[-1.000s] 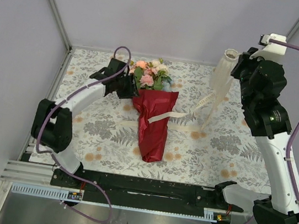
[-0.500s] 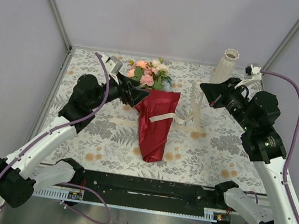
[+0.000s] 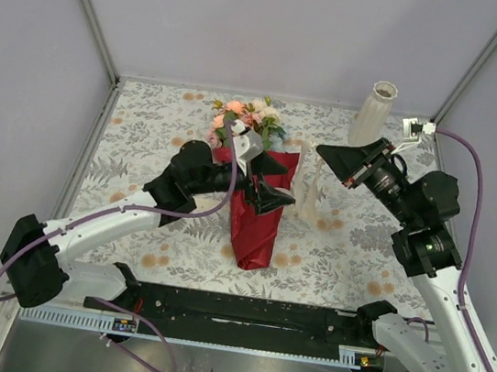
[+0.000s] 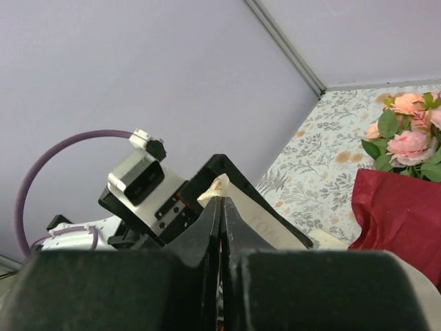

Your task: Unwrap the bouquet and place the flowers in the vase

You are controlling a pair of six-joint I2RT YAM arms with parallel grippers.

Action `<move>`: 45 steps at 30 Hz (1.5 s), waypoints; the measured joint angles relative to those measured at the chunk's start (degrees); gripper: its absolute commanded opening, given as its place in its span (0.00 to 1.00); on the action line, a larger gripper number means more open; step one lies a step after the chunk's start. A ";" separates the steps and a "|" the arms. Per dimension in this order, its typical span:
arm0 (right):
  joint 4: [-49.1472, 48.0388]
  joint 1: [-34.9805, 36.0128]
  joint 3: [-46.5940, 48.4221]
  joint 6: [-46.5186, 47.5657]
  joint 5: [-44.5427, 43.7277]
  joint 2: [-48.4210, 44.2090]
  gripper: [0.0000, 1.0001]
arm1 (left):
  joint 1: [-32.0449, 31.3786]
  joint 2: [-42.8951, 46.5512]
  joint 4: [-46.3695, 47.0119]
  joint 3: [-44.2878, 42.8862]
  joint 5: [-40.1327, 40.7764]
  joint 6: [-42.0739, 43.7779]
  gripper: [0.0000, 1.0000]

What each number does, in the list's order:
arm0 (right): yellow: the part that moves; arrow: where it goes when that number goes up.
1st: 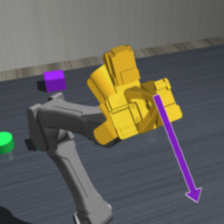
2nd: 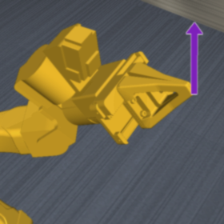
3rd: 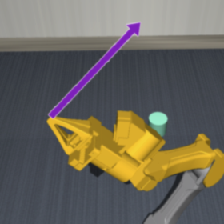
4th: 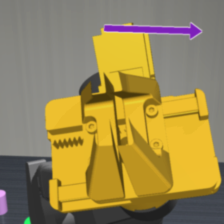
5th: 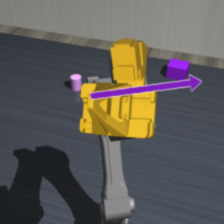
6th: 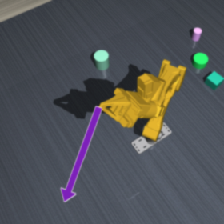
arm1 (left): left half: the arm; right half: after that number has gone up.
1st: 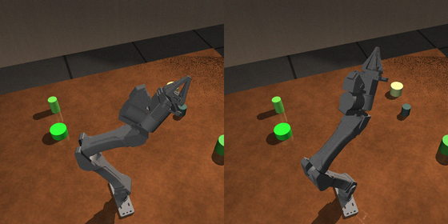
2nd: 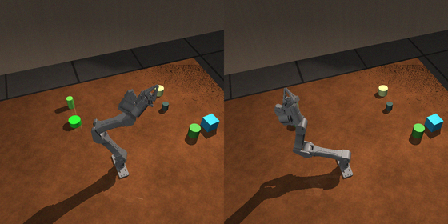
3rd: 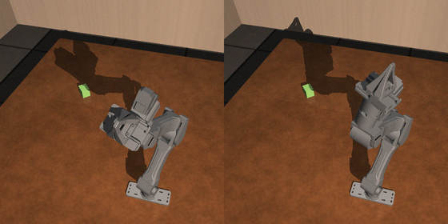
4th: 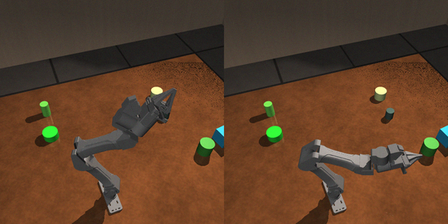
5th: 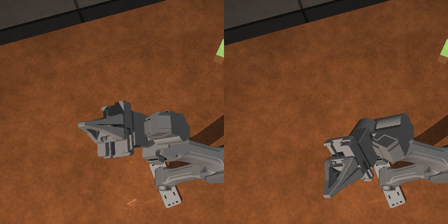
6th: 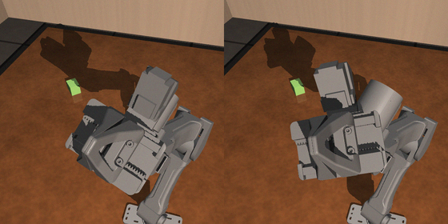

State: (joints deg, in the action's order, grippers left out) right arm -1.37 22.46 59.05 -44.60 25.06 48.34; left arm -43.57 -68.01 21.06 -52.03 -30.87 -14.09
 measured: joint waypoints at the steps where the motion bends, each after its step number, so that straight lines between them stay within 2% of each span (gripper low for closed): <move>1: -0.72 0.00 -0.17 -0.61 0.04 -0.15 0.00 | -1.40 -1.05 -0.02 -0.68 0.00 1.01 0.84; 5: -2.69 0.00 -0.48 -2.49 0.00 -1.07 0.00 | -6.08 -5.29 -0.04 -3.61 1.07 5.11 0.84; 11: -4.63 0.00 -1.01 -4.33 -0.31 -2.95 0.00 | -7.91 -11.45 0.85 -6.14 1.92 7.67 0.82; 13: -4.85 0.00 -1.03 -4.76 -0.61 -3.34 0.00 | -8.33 -12.90 1.09 -6.14 2.23 8.13 0.77; 16: -4.83 0.00 -1.33 -4.98 -1.86 -4.11 0.00 | -9.60 -14.27 1.97 -6.14 2.71 8.55 0.60; 20: -4.74 0.00 -1.77 -4.96 -3.74 -5.22 0.00 | -10.62 -14.45 4.20 -5.99 3.02 8.96 0.15; 21: -4.66 0.00 -1.90 -4.92 -4.44 -5.53 0.00 | -10.73 -14.43 5.03 -5.81 3.10 9.22 0.07; 22: -4.57 0.00 -2.14 -4.85 -4.85 -5.86 0.00 | -10.78 -14.32 5.84 -5.51 3.26 9.53 0.00; 23: -4.44 0.00 -2.47 -4.72 -5.33 -6.21 0.00 | -10.75 -14.21 6.03 -5.31 3.50 9.70 0.00; 24: -4.33 0.00 -2.95 -4.63 -5.86 -6.54 0.02 | -10.75 -14.10 6.03 -5.22 3.78 9.79 0.00; 25: -4.22 0.00 -3.39 -4.46 -6.16 -6.82 0.09 | -10.75 -13.99 5.90 -5.20 4.20 9.92 0.00; 27: -3.43 0.00 -4.55 -3.80 -7.02 -7.69 0.26 | -10.75 -13.70 5.44 -5.20 5.44 10.05 0.00; 32: -0.33 0.00 -7.96 -0.59 -11.10 -10.62 0.60 | -10.54 -11.82 2.34 -5.40 11.78 9.97 0.00; 36: 2.36 0.00 -11.63 1.86 -15.04 -13.81 0.92 | -8.48 -10.10 0.66 -7.30 15.89 9.20 0.00; 39: 5.35 0.00 -12.44 3.37 -17.64 -14.91 0.99 | -4.94 -9.35 -0.68 -10.56 18.82 7.54 0.00; 45: 9.05 0.00 -12.98 4.57 -21.35 -14.95 0.99 | 1.29 -8.59 -8.22 -22.73 25.62 7.69 0.00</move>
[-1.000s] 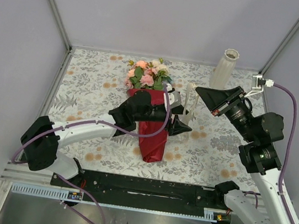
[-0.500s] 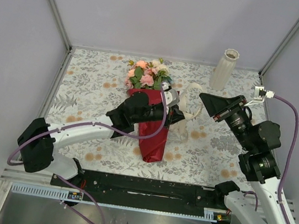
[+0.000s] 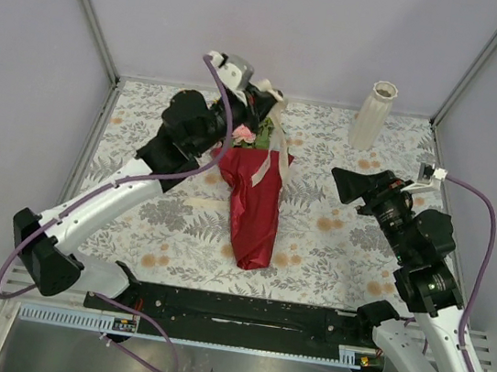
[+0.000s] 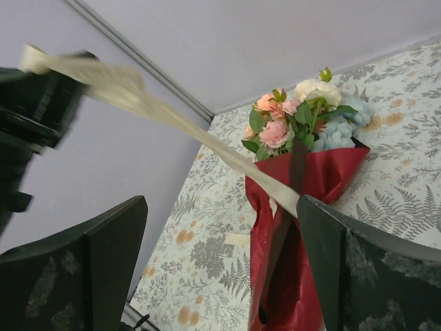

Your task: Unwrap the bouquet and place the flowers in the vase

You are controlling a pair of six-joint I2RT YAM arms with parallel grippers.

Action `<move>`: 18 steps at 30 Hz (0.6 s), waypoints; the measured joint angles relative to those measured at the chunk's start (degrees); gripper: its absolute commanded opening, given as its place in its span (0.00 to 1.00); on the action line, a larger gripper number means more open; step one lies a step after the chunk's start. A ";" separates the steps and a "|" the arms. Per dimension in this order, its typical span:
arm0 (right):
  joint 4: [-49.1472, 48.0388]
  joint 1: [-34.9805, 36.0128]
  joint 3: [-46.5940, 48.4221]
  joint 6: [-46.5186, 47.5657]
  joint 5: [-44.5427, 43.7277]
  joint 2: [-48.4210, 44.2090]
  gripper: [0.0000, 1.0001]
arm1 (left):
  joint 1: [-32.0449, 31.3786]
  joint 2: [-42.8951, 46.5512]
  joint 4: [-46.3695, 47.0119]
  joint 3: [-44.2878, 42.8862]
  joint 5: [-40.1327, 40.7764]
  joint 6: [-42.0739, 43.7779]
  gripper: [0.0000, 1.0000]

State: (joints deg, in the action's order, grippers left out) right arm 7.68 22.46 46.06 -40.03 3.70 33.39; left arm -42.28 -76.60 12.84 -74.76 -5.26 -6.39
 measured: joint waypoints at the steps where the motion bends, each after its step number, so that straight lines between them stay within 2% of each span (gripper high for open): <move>1: 0.39 0.00 -0.20 0.13 -0.28 0.02 0.99 | 0.63 0.07 -1.16 -2.40 1.70 0.68 0.00; 8: 1.81 0.00 -0.76 0.81 -1.31 0.92 0.99 | 4.02 2.12 -7.45 -16.04 16.26 11.76 0.00; 12: 2.08 0.00 -0.76 1.33 -1.29 1.53 0.99 | 7.10 2.67 -9.92 -24.11 21.86 16.31 0.00; 18: 2.58 0.00 -0.76 2.36 -1.31 2.36 0.99 | 9.46 0.63 -10.56 -38.40 31.76 26.36 0.00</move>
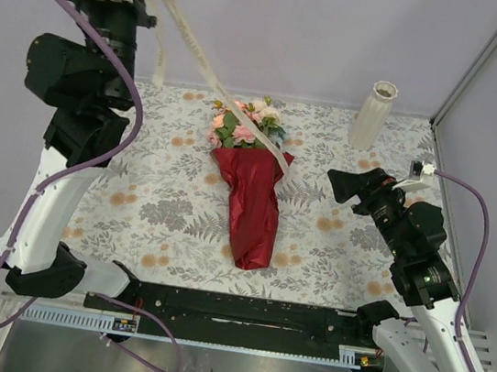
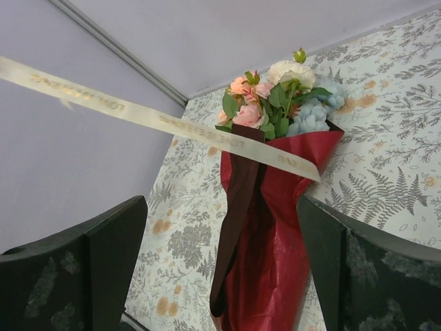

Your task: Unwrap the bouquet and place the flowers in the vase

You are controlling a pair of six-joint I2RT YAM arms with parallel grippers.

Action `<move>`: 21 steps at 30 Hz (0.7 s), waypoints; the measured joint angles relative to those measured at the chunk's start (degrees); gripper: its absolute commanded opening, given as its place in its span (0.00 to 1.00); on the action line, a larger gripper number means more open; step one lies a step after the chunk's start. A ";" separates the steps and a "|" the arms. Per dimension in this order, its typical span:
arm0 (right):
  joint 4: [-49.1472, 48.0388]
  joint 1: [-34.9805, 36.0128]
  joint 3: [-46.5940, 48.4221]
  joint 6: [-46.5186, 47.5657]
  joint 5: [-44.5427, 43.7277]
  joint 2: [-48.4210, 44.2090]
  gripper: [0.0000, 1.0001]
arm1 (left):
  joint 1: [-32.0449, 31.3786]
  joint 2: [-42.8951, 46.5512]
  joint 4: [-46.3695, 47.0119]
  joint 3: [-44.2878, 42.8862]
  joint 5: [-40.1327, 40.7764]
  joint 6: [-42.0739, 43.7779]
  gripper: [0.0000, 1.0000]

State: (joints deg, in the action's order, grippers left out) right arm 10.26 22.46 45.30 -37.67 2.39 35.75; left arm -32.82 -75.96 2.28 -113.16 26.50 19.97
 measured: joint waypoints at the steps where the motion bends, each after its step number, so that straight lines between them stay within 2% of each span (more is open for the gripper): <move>1: 0.22 0.00 0.00 0.15 0.02 0.09 0.99 | 0.46 -0.70 0.46 -2.27 2.03 1.95 0.00; 4: 0.46 0.00 0.00 0.50 0.04 0.48 0.99 | 2.89 -2.89 2.62 -7.10 7.34 7.72 0.00; 13: 2.97 0.00 1.09 2.19 0.87 3.34 0.99 | 14.93 -5.46 7.19 -5.79 14.56 15.67 0.00; 17: 3.65 0.00 2.16 3.21 1.77 4.81 0.99 | 17.94 -5.07 8.35 -6.21 14.91 16.92 0.00; 21: 4.87 0.00 3.93 3.91 2.12 5.84 0.99 | 18.32 -2.75 8.48 -6.49 14.23 17.70 0.00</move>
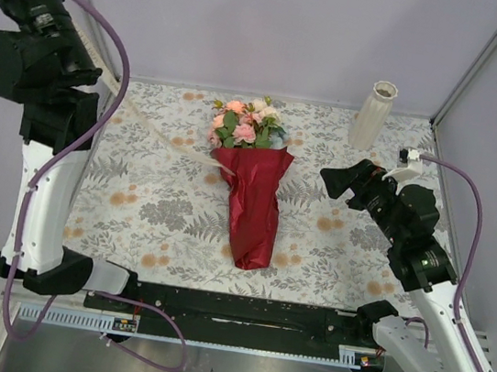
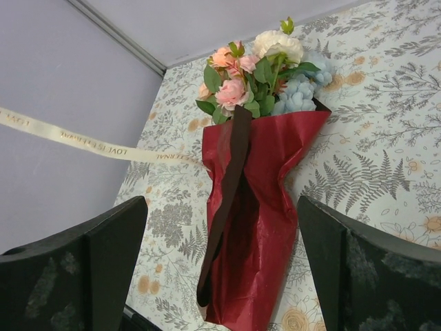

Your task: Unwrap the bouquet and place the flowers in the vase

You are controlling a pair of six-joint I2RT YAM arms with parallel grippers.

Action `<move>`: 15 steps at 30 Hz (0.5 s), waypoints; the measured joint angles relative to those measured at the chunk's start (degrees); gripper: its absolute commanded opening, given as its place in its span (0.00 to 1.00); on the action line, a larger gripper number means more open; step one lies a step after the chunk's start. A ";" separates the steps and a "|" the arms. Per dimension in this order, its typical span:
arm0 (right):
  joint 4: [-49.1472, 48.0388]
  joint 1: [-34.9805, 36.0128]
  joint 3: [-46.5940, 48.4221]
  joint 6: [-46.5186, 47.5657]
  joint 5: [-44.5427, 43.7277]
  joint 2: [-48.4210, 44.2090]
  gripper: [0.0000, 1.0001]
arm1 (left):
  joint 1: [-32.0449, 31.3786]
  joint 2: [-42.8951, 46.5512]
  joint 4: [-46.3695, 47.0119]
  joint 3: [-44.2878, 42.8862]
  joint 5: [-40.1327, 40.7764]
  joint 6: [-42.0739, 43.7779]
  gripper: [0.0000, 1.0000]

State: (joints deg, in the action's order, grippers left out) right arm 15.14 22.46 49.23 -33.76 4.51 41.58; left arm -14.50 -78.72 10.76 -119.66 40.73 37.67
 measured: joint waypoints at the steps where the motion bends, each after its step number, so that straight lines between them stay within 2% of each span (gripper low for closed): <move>1: 0.09 0.00 0.37 0.15 0.20 0.13 0.99 | 0.00 0.63 0.48 0.02 0.00 0.52 0.00; 8: 0.26 0.00 1.11 0.44 1.66 0.17 0.99 | 0.59 5.22 2.40 6.25 -0.28 -0.59 0.00; 15: 0.33 0.00 -0.20 0.46 2.67 -1.64 0.98 | 0.63 0.74 -8.26 13.22 -1.07 -10.64 0.00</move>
State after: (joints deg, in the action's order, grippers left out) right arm 15.46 22.46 49.04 -33.30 7.18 39.94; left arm -13.87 -77.97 2.50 -106.43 39.66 27.03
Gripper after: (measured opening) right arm 0.987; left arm 0.016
